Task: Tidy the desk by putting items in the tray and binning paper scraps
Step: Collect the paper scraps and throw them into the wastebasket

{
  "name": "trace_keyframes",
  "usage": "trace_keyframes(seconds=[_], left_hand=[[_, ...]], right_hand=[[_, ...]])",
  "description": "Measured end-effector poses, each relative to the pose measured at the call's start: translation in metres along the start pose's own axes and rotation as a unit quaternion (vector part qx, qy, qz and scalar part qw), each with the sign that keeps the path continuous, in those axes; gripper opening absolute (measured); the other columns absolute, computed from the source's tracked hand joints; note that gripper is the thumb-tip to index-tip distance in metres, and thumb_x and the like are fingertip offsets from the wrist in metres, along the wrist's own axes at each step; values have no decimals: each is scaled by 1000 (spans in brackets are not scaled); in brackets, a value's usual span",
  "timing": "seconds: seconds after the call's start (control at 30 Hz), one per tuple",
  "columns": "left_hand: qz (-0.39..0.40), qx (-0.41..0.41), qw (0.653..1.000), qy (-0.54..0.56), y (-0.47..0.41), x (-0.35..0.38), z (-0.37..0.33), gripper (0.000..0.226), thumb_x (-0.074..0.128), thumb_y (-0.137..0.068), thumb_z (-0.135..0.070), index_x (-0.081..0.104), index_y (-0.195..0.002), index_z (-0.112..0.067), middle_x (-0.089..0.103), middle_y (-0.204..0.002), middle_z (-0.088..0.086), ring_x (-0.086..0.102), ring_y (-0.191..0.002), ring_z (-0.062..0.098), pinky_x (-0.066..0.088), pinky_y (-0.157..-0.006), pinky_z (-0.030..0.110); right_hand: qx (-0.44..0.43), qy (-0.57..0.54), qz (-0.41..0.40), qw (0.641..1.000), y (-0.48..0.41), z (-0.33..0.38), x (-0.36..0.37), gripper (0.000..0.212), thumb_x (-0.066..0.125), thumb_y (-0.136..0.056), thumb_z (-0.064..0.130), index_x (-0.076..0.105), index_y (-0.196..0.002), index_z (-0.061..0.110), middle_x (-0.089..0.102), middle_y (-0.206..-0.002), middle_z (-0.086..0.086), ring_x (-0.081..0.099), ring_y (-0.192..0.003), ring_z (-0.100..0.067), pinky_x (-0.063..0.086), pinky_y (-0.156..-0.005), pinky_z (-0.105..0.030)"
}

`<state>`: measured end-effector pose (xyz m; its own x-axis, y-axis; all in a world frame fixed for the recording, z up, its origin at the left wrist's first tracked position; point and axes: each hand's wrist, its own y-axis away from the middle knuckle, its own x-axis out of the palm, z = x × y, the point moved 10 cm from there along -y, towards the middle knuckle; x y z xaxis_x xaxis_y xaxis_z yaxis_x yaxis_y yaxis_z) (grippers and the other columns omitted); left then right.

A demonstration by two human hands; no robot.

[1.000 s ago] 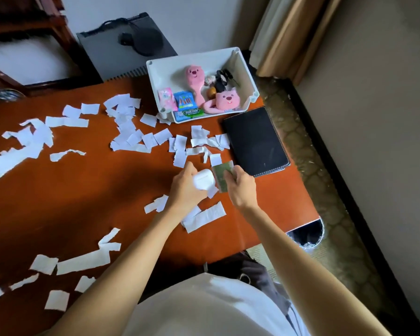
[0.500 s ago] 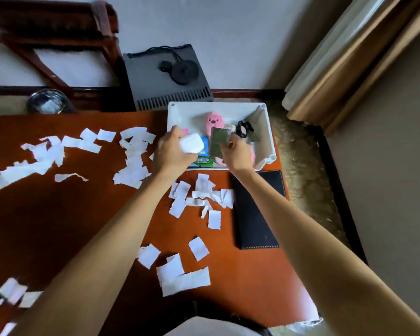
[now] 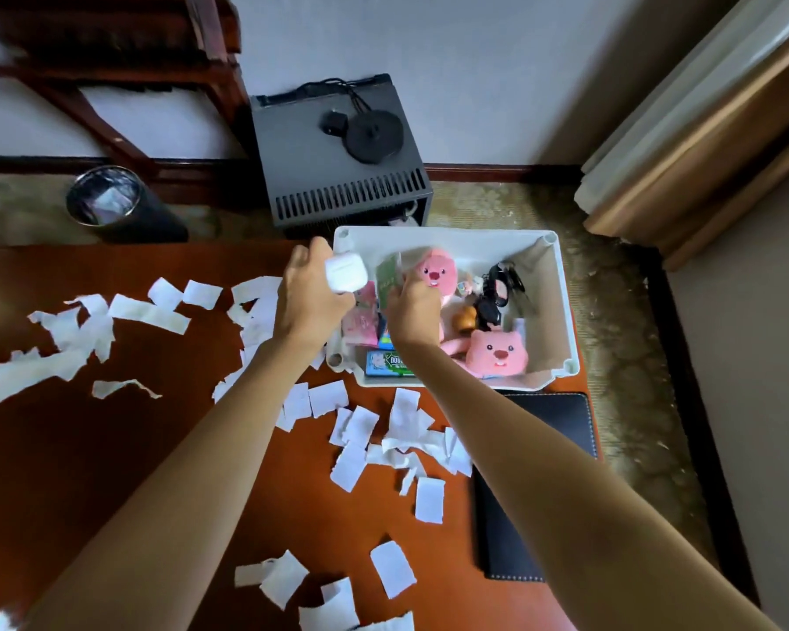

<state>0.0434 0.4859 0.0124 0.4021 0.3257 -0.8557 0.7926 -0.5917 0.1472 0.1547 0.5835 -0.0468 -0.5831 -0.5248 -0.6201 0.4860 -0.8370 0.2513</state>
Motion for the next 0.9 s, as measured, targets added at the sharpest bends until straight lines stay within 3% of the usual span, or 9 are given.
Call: trace_keyframes(seconds=[0.13, 0.23, 0.37, 0.43, 0.53, 0.7, 0.8, 0.9], left_hand=[[-2, 14, 1000, 21, -8, 5, 4, 47, 74, -73, -10, 49, -113, -6, 50, -119, 16, 50, -111, 31, 44, -71, 31], [-1, 18, 999, 34, -9, 7, 5, 47, 74, -73, -10, 49, -113, -5, 50, -118, 17, 51, -111, 30, 44, -70, 31], [-6, 21, 999, 39, -7, 7, 7, 48, 75, -74, -12, 49, -114, -5, 51, -118, 17, 51, -110, 30, 40, -69, 28], [-5, 24, 999, 41, -6, 7, 7, 48, 75, -73, -12, 50, -114, -5, 51, -118, 17, 51, -111, 30, 40, -69, 27], [-3, 26, 999, 41, -5, 6, 6, 48, 75, -73, -11, 50, -113, -6, 51, -118, 16, 51, -112, 29, 42, -69, 27], [-2, 29, 999, 41, -5, 6, 5, 48, 75, -73, -11, 49, -113, -6, 51, -117, 15, 51, -111, 29, 43, -68, 28], [-5, 31, 999, 44, -7, 4, 6, 47, 75, -72, -11, 50, -111, -6, 51, -115, 15, 51, -110, 29, 44, -68, 29], [-10, 32, 998, 50, -8, 3, 7, 47, 76, -72, -12, 50, -110, -7, 52, -115, 15, 52, -109, 29, 43, -67, 29]], right_hand=[[12, -47, -26, 998, -9, 1, 0, 23, 34, -96, 3, 50, -109, -6, 57, -80, -18, 52, -70, -24, 44, -60, -37], [11, -51, -20, 998, -8, 2, 1, 28, 36, -95, 3, 45, -121, -3, 56, -77, -15, 53, -66, -24, 46, -60, -37], [-50, 67, -17, 996, -1, 14, -1, 46, 39, -93, 5, 30, -138, 2, 63, -87, -29, 59, -69, -37, 50, -65, -47], [-59, 145, -8, 988, 2, 11, -2, 40, 37, -95, 8, 36, -134, 3, 64, -89, -27, 61, -75, -37, 50, -68, -48], [-74, 206, 30, 975, 7, 8, 5, 25, 34, -95, 6, 50, -112, -2, 65, -89, -25, 64, -84, -37, 50, -69, -42], [-91, 249, 82, 961, 4, 12, 15, 23, 30, -96, 2, 48, -110, -3, 60, -87, -21, 60, -81, -34, 52, -74, -44], [-144, 341, 102, 923, 7, 18, 17, 29, 28, -96, 0, 41, -122, -1, 62, -96, -18, 53, -75, -26, 47, -70, -36], [-208, 446, 131, 860, 13, 23, 27, 52, 33, -94, -7, 15, -142, -4, 60, -96, -12, 58, -83, -25, 39, -66, -26]])
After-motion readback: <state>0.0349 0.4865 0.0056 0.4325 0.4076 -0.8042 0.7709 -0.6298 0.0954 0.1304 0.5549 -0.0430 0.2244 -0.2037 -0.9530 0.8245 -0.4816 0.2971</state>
